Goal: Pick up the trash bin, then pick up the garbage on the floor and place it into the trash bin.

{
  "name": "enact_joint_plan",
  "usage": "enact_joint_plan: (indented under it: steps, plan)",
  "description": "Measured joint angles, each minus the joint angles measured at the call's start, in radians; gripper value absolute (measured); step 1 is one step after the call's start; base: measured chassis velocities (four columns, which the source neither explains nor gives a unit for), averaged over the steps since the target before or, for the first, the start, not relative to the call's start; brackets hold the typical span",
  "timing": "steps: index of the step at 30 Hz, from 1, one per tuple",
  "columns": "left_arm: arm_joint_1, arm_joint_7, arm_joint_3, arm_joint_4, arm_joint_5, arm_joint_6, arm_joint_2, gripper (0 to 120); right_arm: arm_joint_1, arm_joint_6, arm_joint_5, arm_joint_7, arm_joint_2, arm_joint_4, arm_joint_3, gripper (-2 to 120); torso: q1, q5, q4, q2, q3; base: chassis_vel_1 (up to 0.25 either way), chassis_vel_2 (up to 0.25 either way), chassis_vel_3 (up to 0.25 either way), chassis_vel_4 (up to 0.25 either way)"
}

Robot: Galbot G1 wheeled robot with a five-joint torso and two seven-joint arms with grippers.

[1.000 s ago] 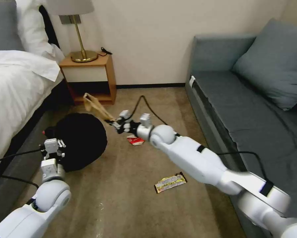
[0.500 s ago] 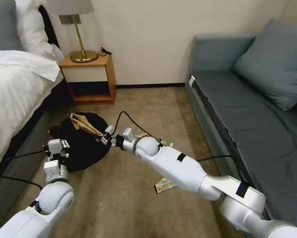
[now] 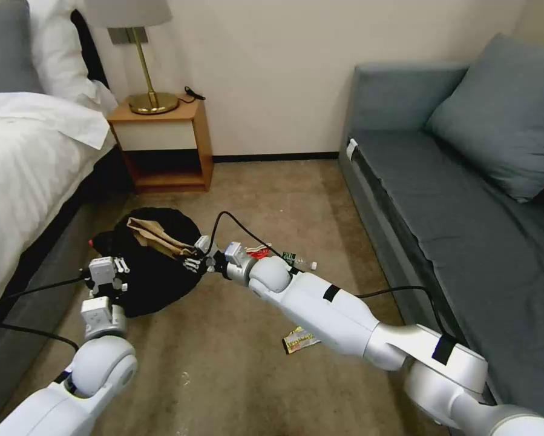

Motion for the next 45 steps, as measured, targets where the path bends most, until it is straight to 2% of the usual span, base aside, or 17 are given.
enact_joint_plan:
  steps: [3, 5, 9, 10, 14, 15, 18, 19, 23, 24, 28, 34, 39, 45]
  plan:
    - [0.003, 0.001, -0.001, 0.001, 0.003, -0.004, -0.001, 7, -0.013, 0.0, -0.003, 0.0, -0.009, 0.009, 0.0, 73, 0.0, 0.0001, 0.0, 0.0, 0.0, 0.0, 0.0, 0.0, 0.0]
    - [0.003, 0.002, -0.001, 0.003, 0.003, -0.005, -0.001, 7, -0.019, 0.001, -0.005, 0.0, -0.012, 0.012, 0.0, 77, 0.0, 0.0, 0.0, 0.0, 0.0, 0.0, 0.0, 0.0, 0.0]
    - [0.002, 0.004, -0.001, 0.022, 0.011, -0.013, -0.005, 7, -0.041, 0.001, -0.021, 0.036, -0.038, 0.062, -0.001, 95, 0.0, 0.0002, 0.0001, 0.0, 0.0, 0.0, 0.0, 0.0, 0.0]
    - [0.002, 0.004, -0.001, 0.022, 0.011, -0.013, -0.005, 7, -0.041, 0.001, -0.021, 0.036, -0.038, 0.062, -0.001, 95, 0.0, 0.0002, 0.0001, 0.0, 0.0, 0.0, 0.0, 0.0, 0.0]
    - [0.004, 0.007, -0.005, 0.032, 0.014, -0.017, -0.005, 7, -0.029, -0.184, 0.038, 0.048, -0.178, 0.237, -0.042, 100, 0.0, 0.0004, 0.0002, 0.0, 0.0, 0.0, 0.0, 0.0, 0.0]
    - [0.004, 0.007, -0.005, 0.032, 0.014, -0.017, -0.005, 7, -0.029, -0.184, 0.038, 0.048, -0.178, 0.237, -0.042, 100, 0.0, 0.0004, 0.0002, 0.0, 0.0, 0.0, 0.0, 0.0, 0.0]
    - [0.009, 0.008, -0.012, 0.029, 0.016, -0.019, -0.002, 7, -0.011, -0.255, 0.018, 0.004, -0.32, 0.322, -0.092, 100, 0.0, 0.0003, -0.0003, 0.0, 0.0, 0.0, 0.0, 0.0, 0.0]
    - [0.009, 0.008, -0.012, 0.029, 0.016, -0.019, -0.002, 7, -0.011, -0.255, 0.018, 0.004, -0.32, 0.322, -0.092, 100, 0.0, 0.0003, -0.0003, 0.0, 0.0, 0.0, 0.0, 0.0, 0.0]
    - [0.009, 0.011, -0.01, 0.043, 0.023, -0.024, -0.003, 7, -0.054, -0.284, -0.113, -0.07, -0.466, 0.36, -0.105, 100, 0.0, 0.0005, 0.0, 0.0, 0.0, 0.0, 0.0, 0.0, 0.0]
    - [0.009, 0.011, -0.01, 0.043, 0.023, -0.024, -0.003, 7, -0.054, -0.284, -0.113, -0.07, -0.466, 0.36, -0.105, 100, 0.0, 0.0005, 0.0, 0.0, 0.0, 0.0, 0.0, 0.0, 0.0]
    - [-0.002, 0.014, -0.003, 0.074, 0.034, -0.03, -0.006, 7, -0.174, -0.28, -0.243, -0.148, -0.576, 0.379, -0.047, 100, 0.0, 0.0006, -0.0005, 0.0, 0.0, 0.0, 0.0, 0.0, 0.0]
    - [-0.003, 0.017, -0.005, 0.094, 0.039, -0.041, -0.001, 7, -0.267, -0.239, -0.345, -0.173, -0.598, 0.355, 0.027, 100, 0.0, 0.0007, -0.0002, 0.0, 0.0, 0.0, 0.0, 0.0, 0.0]
    - [0.006, 0.017, -0.008, 0.095, 0.043, -0.044, -0.007, 7, -0.284, -0.2, -0.4, -0.183, -0.564, 0.268, 0.057, 100, 0.0, 0.0004, 0.0001, 0.0, 0.0, 0.0, 0.0, 0.0, 0.0]
    - [0.026, 0.013, -0.024, 0.065, 0.055, -0.044, -0.013, 7, -0.284, -0.172, -0.414, -0.202, -0.53, 0.185, 0.065, 100, 0.0, 0.0003, 0.0002, 0.0, 0.0, 0.0, 0.0, 0.0, 0.0]
